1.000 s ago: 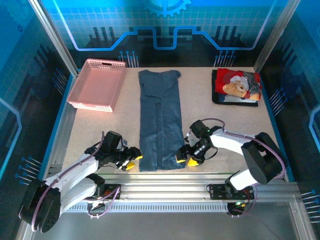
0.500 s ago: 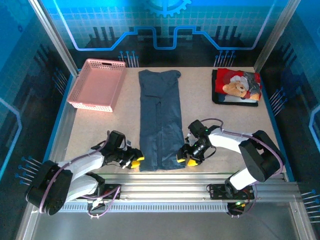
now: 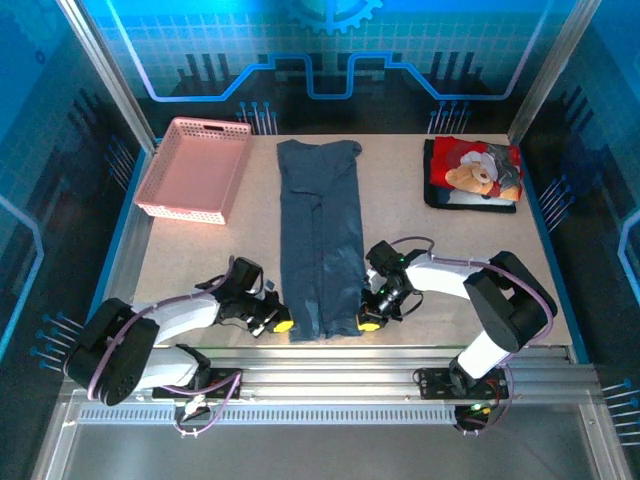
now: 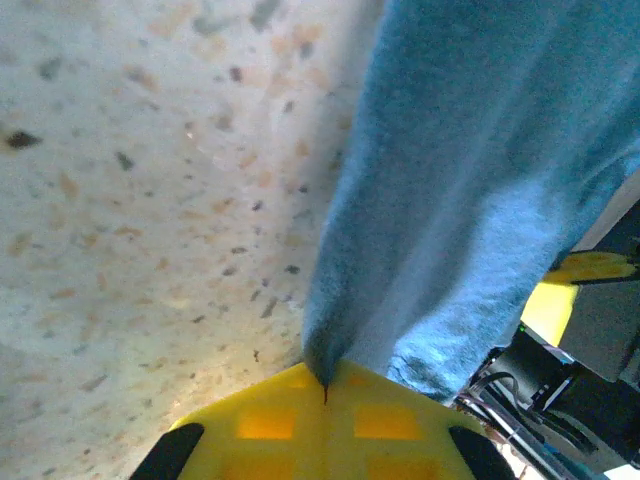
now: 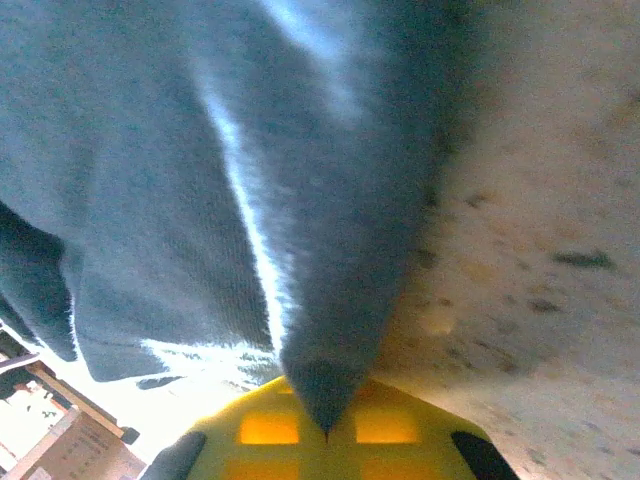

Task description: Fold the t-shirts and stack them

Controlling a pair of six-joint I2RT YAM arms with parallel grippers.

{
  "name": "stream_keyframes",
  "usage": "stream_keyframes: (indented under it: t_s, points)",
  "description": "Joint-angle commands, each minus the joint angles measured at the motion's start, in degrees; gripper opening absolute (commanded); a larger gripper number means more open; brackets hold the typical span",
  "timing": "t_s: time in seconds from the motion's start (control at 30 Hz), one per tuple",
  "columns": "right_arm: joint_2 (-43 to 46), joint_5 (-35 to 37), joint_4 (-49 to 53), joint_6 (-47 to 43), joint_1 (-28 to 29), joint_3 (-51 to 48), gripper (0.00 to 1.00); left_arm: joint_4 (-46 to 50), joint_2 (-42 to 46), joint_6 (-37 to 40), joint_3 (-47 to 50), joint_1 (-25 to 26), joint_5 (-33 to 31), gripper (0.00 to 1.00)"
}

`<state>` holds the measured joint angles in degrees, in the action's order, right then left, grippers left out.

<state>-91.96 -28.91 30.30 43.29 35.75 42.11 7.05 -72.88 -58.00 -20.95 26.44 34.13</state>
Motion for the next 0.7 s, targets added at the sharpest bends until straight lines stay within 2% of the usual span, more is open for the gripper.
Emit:
stream_keyframes:
  t_s: [0.0, 0.13, 0.33, 0.67]
  points:
    - [0.22, 0.51, -1.18, -0.78, 0.91, 2.11, 0.02, 5.09, 2.96, 2.96, -2.25, 0.25, -0.29, 0.0]
    - [1.41, 1.53, 3.42, -2.1, 0.9, 4.84, 0.01, 10.75, 5.26, 4.85, -5.21, -0.38, -1.86, 0.0]
    - [2.66, 2.98, 11.7, -5.22, -1.3, 12.08, 0.0, 14.53, 5.32, 6.88, -11.17, -4.44, -1.14, 0.0]
    - [-2.14, 3.03, 19.72, -11.65, -8.18, 28.05, 0.0, 16.39, -4.15, 11.31, -27.37, -11.48, 1.1, 0.0]
